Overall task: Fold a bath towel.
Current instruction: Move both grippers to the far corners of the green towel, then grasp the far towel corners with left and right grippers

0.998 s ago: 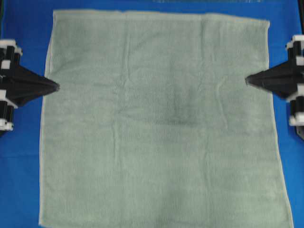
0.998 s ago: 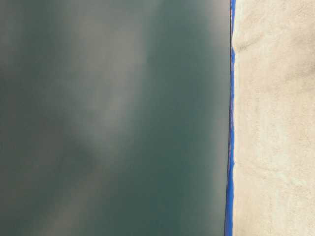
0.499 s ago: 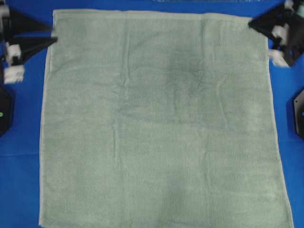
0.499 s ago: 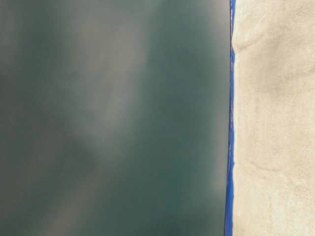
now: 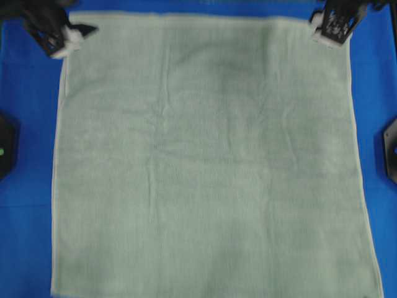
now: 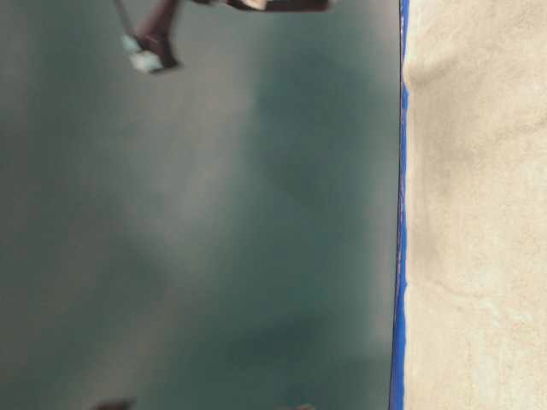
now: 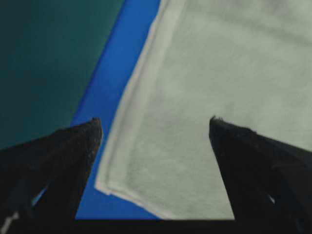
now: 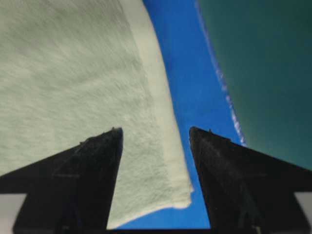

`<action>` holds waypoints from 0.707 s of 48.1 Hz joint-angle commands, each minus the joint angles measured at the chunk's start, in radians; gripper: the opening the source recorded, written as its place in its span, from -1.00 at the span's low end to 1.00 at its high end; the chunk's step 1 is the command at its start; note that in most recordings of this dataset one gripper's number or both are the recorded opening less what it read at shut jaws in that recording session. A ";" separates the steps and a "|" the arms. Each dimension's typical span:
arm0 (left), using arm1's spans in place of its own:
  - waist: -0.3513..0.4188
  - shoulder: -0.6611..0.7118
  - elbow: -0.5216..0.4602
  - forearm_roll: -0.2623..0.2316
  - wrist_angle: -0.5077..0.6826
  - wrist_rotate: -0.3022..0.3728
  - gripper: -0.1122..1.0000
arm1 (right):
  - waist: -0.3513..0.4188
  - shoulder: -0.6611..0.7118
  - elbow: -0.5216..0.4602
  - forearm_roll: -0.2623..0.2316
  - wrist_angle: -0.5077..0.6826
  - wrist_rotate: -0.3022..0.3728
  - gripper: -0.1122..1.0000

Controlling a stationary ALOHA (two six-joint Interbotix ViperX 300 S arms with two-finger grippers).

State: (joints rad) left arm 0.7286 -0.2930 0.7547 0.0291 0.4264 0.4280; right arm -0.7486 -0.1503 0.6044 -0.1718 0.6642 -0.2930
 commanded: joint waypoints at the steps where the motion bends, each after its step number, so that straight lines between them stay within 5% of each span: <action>1: 0.028 0.118 -0.063 0.003 -0.018 0.025 0.80 | -0.035 0.075 -0.031 0.014 -0.035 -0.031 0.28; 17: 0.103 0.488 -0.184 0.002 -0.164 0.089 0.80 | -0.117 0.295 -0.026 0.014 -0.215 -0.092 0.28; 34: 0.094 0.535 -0.176 -0.005 -0.141 0.075 0.74 | -0.135 0.336 -0.003 0.018 -0.250 -0.097 0.18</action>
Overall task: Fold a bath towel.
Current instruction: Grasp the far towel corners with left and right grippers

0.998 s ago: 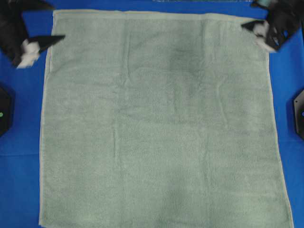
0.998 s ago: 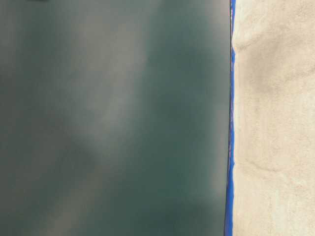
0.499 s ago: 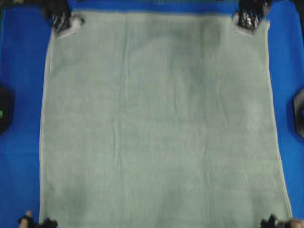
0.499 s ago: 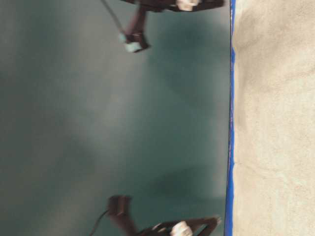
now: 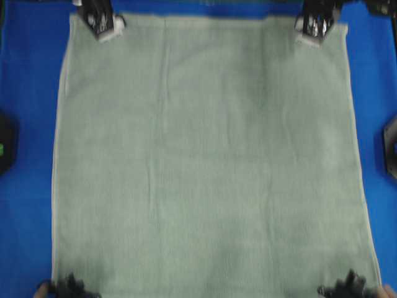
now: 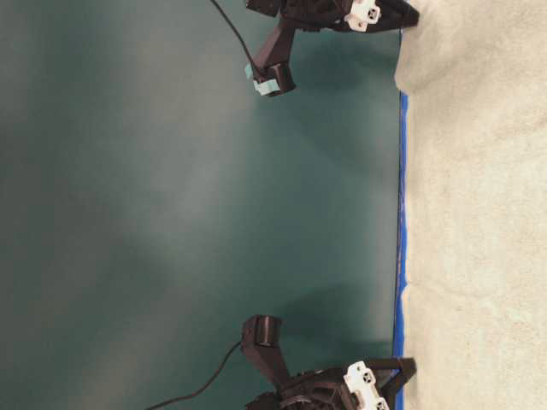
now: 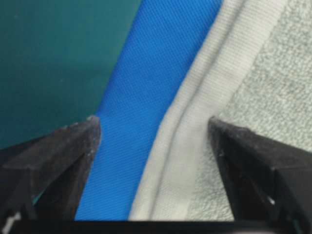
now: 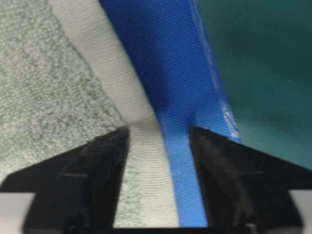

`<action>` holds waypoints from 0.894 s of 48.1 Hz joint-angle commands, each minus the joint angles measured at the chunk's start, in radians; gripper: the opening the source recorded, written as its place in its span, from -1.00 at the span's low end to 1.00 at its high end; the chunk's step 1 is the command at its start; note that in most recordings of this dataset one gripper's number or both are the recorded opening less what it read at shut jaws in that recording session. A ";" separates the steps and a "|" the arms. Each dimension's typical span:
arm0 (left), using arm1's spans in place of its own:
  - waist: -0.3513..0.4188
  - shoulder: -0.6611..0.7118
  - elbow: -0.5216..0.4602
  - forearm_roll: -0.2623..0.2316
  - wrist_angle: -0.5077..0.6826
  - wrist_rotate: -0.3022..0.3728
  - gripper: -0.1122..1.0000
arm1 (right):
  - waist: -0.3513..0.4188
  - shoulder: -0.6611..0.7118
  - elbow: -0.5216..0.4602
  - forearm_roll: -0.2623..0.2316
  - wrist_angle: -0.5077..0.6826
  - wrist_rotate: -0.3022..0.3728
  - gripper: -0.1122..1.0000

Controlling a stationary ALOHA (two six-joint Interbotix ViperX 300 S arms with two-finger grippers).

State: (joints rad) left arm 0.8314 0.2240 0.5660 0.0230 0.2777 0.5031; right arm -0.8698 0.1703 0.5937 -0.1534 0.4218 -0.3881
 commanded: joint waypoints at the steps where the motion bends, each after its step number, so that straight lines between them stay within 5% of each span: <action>1: -0.012 0.017 0.012 0.002 0.009 -0.003 0.71 | -0.014 0.015 0.008 0.000 -0.006 -0.002 0.11; 9: -0.035 0.011 0.020 0.002 0.031 0.003 -0.01 | -0.014 0.012 0.012 0.005 0.002 -0.002 -0.66; 17: -0.038 0.006 0.018 0.002 0.086 0.006 -0.73 | -0.014 -0.009 0.020 0.015 0.000 0.000 -0.70; 43: -0.041 -0.298 -0.061 0.005 0.364 0.000 -0.74 | 0.032 -0.328 0.044 0.035 0.147 0.054 -0.70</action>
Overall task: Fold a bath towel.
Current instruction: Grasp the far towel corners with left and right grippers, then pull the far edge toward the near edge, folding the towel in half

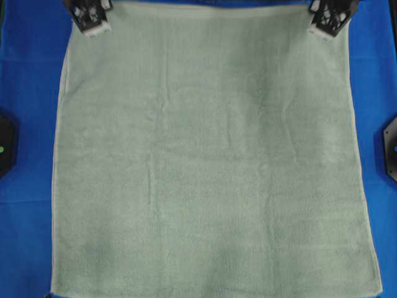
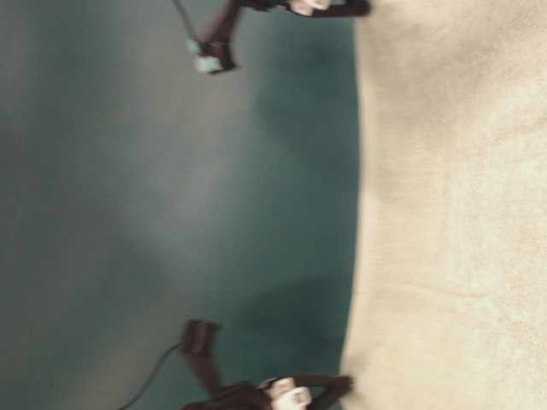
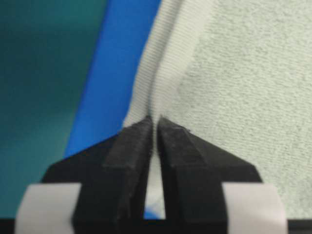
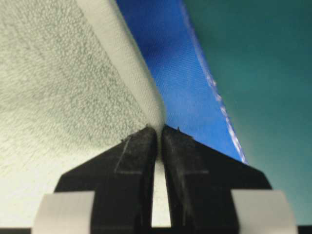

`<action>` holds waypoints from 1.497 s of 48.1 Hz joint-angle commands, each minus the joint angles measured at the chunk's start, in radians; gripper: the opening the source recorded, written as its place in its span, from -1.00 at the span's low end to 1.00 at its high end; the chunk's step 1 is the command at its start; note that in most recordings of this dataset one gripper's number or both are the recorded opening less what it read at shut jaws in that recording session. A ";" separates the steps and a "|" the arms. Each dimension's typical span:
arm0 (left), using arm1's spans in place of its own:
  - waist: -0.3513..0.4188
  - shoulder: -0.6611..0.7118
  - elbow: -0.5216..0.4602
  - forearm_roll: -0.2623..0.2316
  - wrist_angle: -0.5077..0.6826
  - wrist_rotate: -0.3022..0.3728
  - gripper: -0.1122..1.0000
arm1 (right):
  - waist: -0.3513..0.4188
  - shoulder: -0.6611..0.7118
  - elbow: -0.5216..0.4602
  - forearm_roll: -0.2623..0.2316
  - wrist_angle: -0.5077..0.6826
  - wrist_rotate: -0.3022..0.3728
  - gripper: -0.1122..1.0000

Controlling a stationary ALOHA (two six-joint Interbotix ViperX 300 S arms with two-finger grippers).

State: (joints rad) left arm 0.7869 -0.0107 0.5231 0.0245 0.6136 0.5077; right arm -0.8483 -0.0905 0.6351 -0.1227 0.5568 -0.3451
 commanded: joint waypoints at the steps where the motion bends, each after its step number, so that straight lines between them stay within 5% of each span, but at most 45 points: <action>1: 0.003 -0.071 -0.014 0.003 0.032 -0.006 -0.74 | 0.014 -0.075 0.006 0.003 0.012 0.017 -0.70; 11: -0.066 -0.118 0.080 -0.011 0.037 -0.054 -0.74 | 0.071 -0.137 0.087 0.006 0.025 0.092 -0.70; 18: -0.230 -0.176 0.190 -0.014 0.012 -0.195 -0.74 | 0.218 -0.219 0.198 0.032 0.064 0.216 -0.70; 23: -0.399 -0.221 0.285 -0.028 -0.034 -0.268 -0.74 | 0.403 -0.316 0.290 0.054 0.080 0.351 -0.70; 35: -0.904 -0.272 0.388 -0.015 -0.186 -0.810 -0.74 | 0.954 -0.422 0.383 0.081 0.057 0.816 -0.70; 45: -1.243 -0.167 0.296 -0.009 -0.253 -1.101 -0.74 | 1.376 -0.298 0.337 0.055 0.000 1.223 -0.70; 56: -1.408 0.038 0.066 -0.003 -0.229 -1.178 -0.74 | 1.618 -0.110 0.206 0.054 -0.003 1.436 -0.70; 72: -1.520 0.167 -0.089 -0.002 -0.089 -1.281 -0.74 | 1.779 0.051 0.054 0.051 -0.003 1.566 -0.70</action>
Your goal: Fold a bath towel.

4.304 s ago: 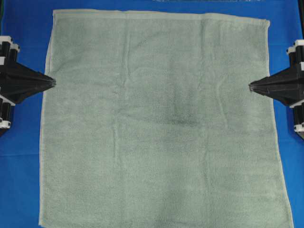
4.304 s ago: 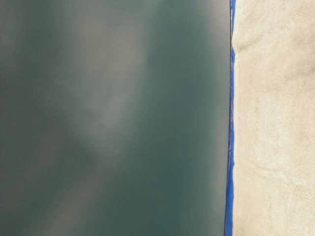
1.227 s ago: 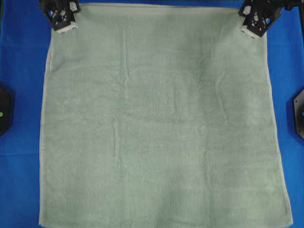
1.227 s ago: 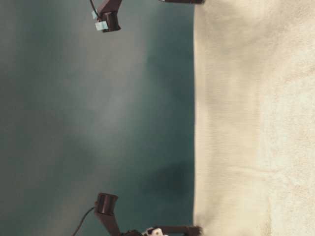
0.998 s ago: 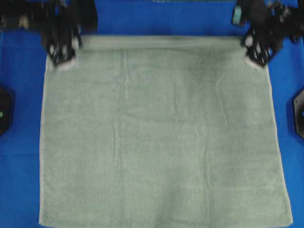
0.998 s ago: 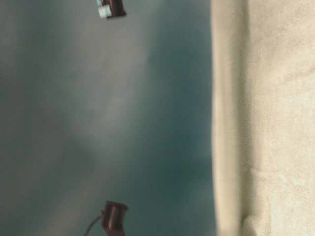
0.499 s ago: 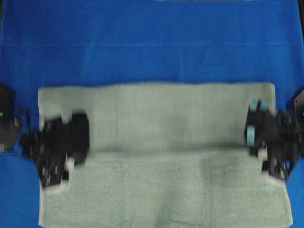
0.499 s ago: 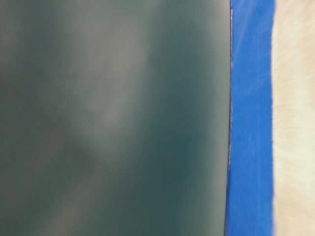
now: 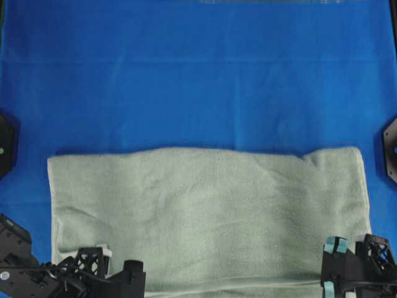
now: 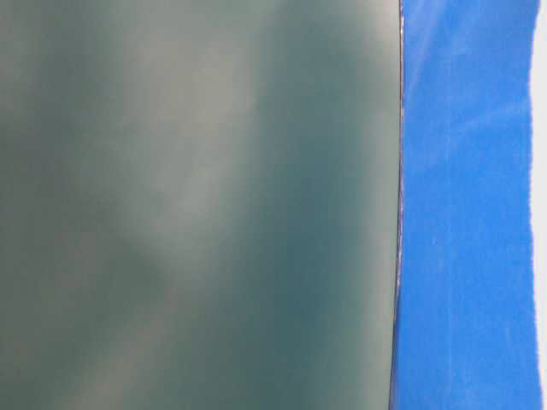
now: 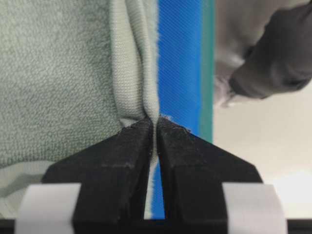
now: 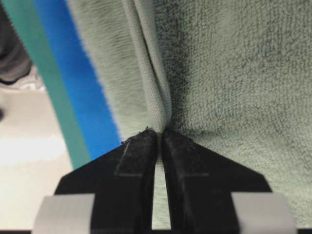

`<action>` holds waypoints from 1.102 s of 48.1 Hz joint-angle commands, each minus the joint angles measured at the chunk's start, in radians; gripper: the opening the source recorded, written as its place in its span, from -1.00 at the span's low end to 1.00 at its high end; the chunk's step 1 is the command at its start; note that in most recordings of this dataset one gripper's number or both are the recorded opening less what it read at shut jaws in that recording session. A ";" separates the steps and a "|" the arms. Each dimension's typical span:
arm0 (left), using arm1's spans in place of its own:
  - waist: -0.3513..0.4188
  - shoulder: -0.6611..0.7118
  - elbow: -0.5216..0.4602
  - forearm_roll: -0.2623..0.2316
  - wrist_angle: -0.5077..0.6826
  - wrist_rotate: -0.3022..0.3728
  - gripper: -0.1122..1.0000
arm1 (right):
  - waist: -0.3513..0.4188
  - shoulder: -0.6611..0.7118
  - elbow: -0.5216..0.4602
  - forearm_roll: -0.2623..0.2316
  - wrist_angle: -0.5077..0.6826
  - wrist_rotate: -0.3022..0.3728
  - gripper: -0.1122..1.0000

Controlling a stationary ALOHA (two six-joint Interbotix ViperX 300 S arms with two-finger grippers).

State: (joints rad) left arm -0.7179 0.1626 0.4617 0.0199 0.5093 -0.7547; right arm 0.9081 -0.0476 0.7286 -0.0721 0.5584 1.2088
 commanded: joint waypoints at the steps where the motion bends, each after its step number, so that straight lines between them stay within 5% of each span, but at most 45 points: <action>1: -0.023 -0.003 -0.028 0.002 0.021 -0.029 -0.74 | 0.029 0.012 -0.044 -0.002 -0.005 0.015 -0.70; 27: -0.005 -0.020 0.034 0.087 0.040 -0.049 -0.71 | 0.029 0.043 -0.072 -0.011 -0.044 0.089 -0.67; 37: 0.005 -0.037 0.028 0.092 0.052 -0.038 0.31 | 0.029 0.041 -0.091 -0.023 0.011 0.098 0.30; 41: 0.014 -0.069 0.028 0.095 0.072 -0.032 0.64 | 0.020 0.018 -0.101 -0.057 0.077 0.098 0.30; 53: 0.086 -0.207 0.061 0.097 0.199 0.035 0.54 | -0.063 -0.114 -0.086 -0.196 0.342 0.098 0.23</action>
State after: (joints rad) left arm -0.6611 0.0169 0.5200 0.1135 0.6750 -0.7424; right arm 0.8759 -0.0982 0.6427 -0.2301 0.8237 1.3054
